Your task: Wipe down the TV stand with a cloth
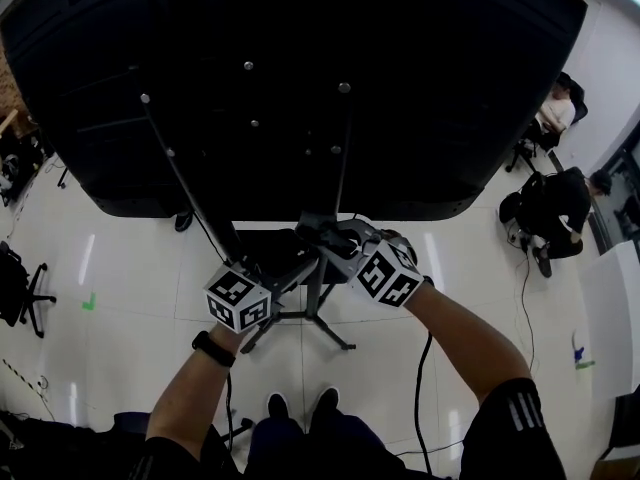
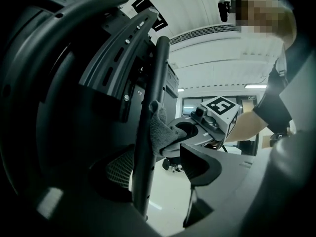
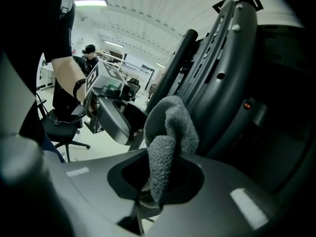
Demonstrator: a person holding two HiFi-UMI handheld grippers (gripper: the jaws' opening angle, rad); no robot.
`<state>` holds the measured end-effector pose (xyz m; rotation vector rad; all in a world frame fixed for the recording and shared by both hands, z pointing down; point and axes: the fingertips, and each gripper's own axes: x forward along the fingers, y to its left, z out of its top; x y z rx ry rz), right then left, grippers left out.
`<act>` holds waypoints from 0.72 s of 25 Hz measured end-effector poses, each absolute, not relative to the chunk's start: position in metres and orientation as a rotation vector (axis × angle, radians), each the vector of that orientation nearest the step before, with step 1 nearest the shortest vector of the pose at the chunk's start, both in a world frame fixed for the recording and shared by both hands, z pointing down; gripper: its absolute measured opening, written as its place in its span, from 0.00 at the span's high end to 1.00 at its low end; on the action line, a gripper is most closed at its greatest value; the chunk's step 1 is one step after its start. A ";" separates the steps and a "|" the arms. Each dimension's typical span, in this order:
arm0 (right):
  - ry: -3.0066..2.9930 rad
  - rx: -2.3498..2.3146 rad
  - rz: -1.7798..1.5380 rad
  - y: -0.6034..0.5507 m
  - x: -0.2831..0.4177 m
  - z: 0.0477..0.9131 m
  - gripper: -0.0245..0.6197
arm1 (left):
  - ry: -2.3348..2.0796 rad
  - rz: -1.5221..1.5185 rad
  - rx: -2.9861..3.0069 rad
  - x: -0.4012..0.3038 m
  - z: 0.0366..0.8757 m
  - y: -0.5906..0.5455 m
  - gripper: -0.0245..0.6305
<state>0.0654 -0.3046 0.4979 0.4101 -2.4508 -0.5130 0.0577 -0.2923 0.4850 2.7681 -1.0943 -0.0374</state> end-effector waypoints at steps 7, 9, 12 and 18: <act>-2.417 0.418 -0.460 -0.306 0.068 0.546 0.89 | -1.060 -0.006 2.722 0.057 0.529 -0.291 0.48; -2.409 0.420 -0.437 -0.307 0.069 0.561 0.89 | -1.052 0.004 2.713 0.057 0.542 -0.290 0.48; -2.393 0.427 -0.393 -0.306 0.072 0.587 0.89 | -1.046 0.020 2.691 0.056 0.564 -0.289 0.48; -2.348 0.424 -0.337 -0.307 0.076 0.642 0.89 | -1.030 0.061 2.636 0.054 0.613 -0.290 0.48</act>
